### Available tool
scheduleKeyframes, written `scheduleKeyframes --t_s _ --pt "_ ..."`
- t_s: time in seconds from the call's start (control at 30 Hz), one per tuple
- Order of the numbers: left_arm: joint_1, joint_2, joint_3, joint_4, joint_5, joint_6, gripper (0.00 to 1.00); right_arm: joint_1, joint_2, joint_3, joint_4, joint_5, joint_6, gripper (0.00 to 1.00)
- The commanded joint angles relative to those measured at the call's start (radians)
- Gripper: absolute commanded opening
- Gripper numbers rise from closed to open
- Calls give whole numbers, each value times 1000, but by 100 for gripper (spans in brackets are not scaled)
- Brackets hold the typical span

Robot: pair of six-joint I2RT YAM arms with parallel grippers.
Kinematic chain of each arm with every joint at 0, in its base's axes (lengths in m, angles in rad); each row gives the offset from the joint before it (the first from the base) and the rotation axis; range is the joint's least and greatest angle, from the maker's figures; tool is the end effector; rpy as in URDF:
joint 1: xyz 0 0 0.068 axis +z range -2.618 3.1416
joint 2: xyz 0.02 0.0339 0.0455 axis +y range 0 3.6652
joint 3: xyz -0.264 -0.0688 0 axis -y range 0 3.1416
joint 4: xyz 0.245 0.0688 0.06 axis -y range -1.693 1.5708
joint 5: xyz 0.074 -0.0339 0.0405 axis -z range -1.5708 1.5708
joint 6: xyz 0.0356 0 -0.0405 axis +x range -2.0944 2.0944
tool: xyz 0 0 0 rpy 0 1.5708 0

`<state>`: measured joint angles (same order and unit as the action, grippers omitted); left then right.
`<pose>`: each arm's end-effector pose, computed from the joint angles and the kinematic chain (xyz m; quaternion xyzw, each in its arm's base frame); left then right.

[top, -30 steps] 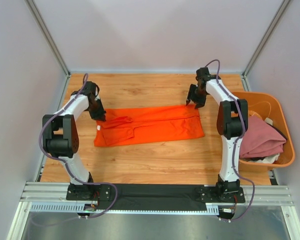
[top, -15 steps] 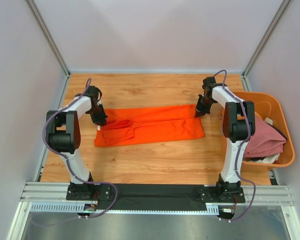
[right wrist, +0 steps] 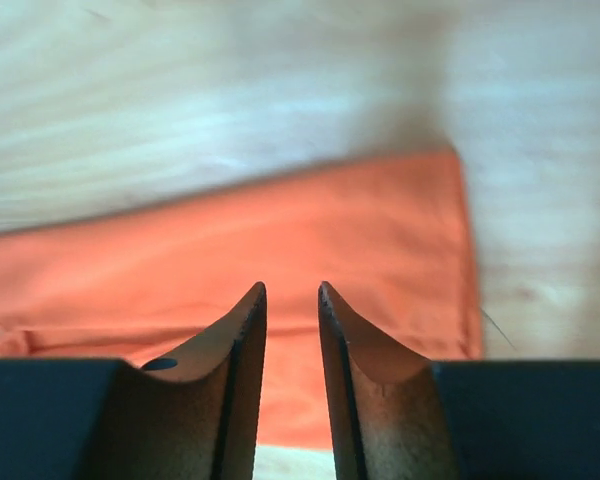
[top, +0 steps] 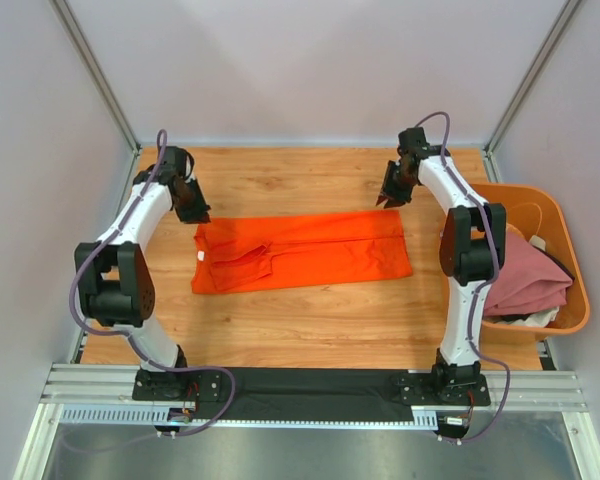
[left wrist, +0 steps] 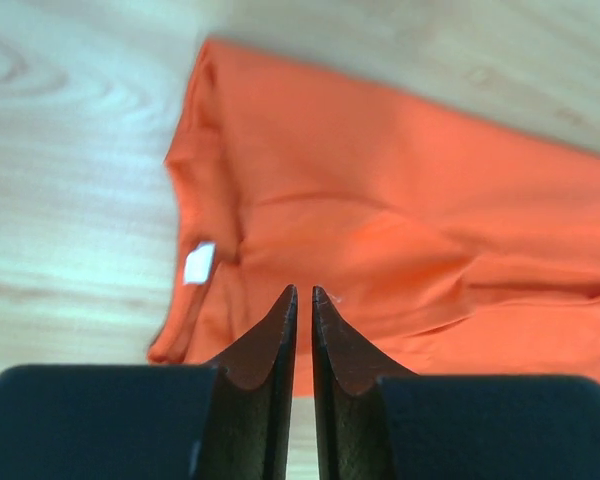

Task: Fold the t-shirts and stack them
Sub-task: Fold the tshirt

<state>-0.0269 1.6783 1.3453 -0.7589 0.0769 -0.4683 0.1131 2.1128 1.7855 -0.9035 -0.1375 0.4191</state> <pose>0.3497 -0.0121 0.2554 -0.2036 0.9492 -0.0943 0.2206 0.4405 0.0549 0.2147 0.1384 0.9735 0.1097 0.1450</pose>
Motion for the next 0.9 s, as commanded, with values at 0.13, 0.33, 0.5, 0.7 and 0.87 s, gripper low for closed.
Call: scheduleKeyframes --t_s 0.13,0.33,0.5,0.7,0.87 --pt "-4 230 139 60 49 -27 16 8 162 126 77 -120 50 30" --pt "-4 328 158 -5 -109 37 15 -19 202 95 46 1 -32 30" --pt "-2 279 152 -40 -166 109 20 -12 150 149 -18 88 -88 32" --pt "-2 46 123 -68 -83 88 33 120 -10 195 -31 75 -144 69" --pt "-4 -174 -94 45 145 54 33 316 -82 68 165 -174 -264 79"
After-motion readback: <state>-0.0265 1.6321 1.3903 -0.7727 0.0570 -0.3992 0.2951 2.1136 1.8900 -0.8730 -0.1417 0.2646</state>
